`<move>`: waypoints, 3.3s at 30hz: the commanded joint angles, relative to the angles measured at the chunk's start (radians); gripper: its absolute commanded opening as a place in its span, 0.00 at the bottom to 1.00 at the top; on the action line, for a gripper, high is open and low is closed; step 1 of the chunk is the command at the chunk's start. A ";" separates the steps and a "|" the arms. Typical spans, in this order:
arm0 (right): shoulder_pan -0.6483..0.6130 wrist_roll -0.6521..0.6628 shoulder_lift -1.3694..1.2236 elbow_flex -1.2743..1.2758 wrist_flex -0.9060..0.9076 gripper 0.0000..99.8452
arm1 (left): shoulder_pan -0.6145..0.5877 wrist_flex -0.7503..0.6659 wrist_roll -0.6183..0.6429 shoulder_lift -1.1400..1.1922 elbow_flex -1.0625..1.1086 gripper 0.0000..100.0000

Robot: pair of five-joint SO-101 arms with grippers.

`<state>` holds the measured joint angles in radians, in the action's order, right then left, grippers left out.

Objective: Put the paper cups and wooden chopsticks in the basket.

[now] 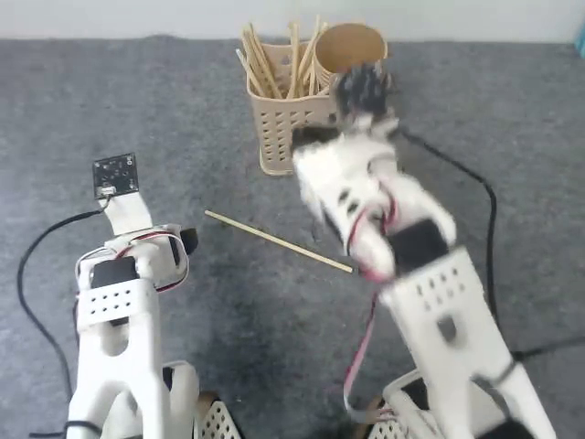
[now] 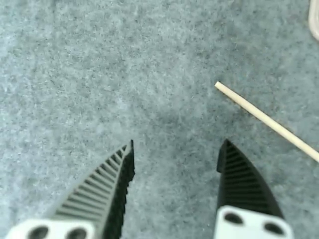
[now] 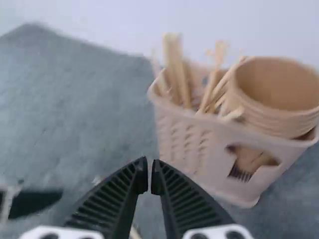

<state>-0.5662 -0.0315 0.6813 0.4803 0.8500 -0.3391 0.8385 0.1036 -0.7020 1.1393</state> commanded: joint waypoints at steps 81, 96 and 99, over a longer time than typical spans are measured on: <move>0.097 -0.169 -0.151 -0.040 -0.952 0.01 | -0.005 -0.057 0.006 -0.005 -0.031 0.26; 0.211 -0.169 -0.734 -0.247 -1.307 0.01 | -0.005 -0.057 0.006 -0.002 -0.031 0.26; 0.217 -0.169 -0.845 -0.334 -1.305 0.08 | -0.005 -0.057 0.006 -0.002 -0.031 0.26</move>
<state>-0.3621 -0.1880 -0.1105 0.2654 -0.4250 -0.3391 0.8048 0.1036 -0.7020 1.1393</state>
